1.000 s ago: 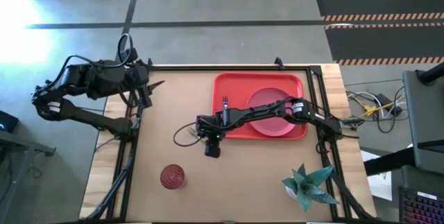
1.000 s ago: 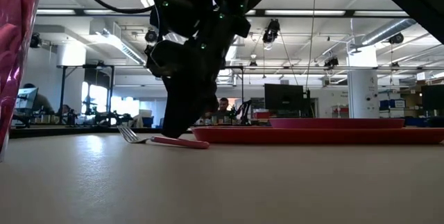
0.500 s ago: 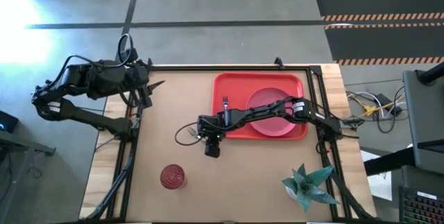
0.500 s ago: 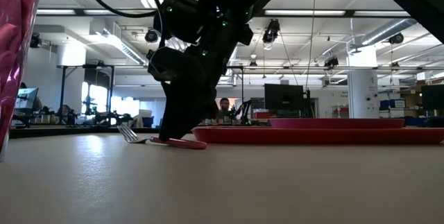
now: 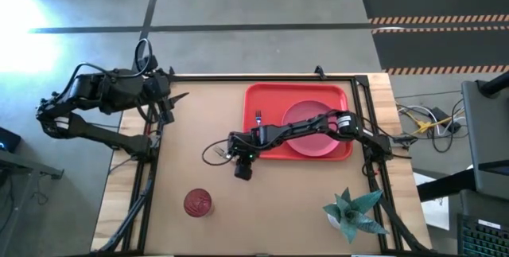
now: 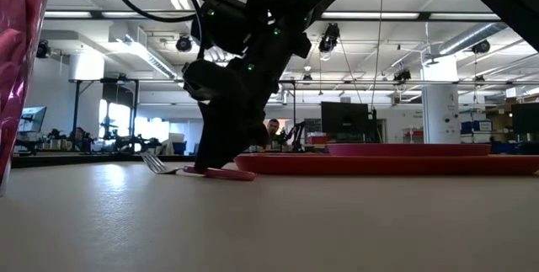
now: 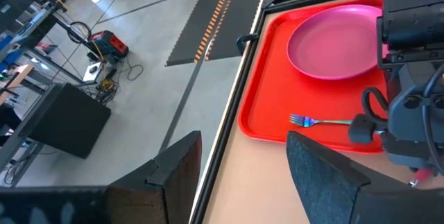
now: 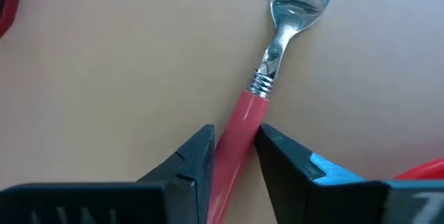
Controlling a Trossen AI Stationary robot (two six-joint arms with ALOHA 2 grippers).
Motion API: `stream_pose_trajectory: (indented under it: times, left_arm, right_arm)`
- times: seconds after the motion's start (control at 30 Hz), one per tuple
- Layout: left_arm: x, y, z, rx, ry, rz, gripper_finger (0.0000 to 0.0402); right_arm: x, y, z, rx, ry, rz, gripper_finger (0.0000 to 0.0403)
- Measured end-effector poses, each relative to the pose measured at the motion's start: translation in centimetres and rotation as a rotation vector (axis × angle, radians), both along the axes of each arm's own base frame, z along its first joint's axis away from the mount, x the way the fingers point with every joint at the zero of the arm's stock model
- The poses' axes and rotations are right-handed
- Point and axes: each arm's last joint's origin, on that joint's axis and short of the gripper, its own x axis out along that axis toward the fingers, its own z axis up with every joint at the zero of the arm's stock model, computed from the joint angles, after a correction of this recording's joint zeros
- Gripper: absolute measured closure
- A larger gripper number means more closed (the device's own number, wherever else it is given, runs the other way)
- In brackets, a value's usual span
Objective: Pick and place plate/cup/fork/spoon on tray
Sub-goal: Put the pink fork on the red tray to the right of the pink plate
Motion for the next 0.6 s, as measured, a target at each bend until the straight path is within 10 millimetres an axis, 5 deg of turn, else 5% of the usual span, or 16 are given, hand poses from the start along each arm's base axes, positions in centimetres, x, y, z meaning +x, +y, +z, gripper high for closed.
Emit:
stream_pose_trajectory:
  times: [0.23,0.6]
  left_arm:
    - [0.01,0.0,0.0,0.0,0.0,0.0,0.0208]
    - [-0.01,0.0,0.0,0.0,-0.001,0.0,0.0208]
  right_arm:
    - [-0.06,-0.07,-0.13,-0.005,0.006,-0.002,0.0373]
    - [0.78,-0.1,0.64,-0.019,-0.07,-0.009,0.0373]
